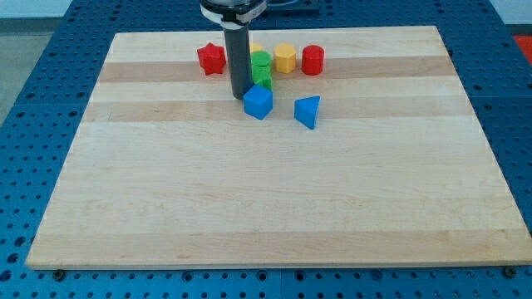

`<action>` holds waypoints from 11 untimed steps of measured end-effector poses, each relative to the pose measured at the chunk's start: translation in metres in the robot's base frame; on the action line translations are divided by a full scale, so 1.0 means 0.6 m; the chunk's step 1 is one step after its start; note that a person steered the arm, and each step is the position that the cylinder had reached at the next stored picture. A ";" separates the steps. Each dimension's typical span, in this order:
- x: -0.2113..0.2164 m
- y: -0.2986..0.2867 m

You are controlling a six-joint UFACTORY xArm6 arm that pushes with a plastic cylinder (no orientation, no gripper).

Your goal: Push the blue triangle to the bottom of the blue cube

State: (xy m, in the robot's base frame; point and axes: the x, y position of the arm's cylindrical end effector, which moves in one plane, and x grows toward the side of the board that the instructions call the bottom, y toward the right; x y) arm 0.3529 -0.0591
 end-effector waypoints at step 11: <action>0.108 0.135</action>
State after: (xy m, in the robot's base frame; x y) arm 0.4178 0.0222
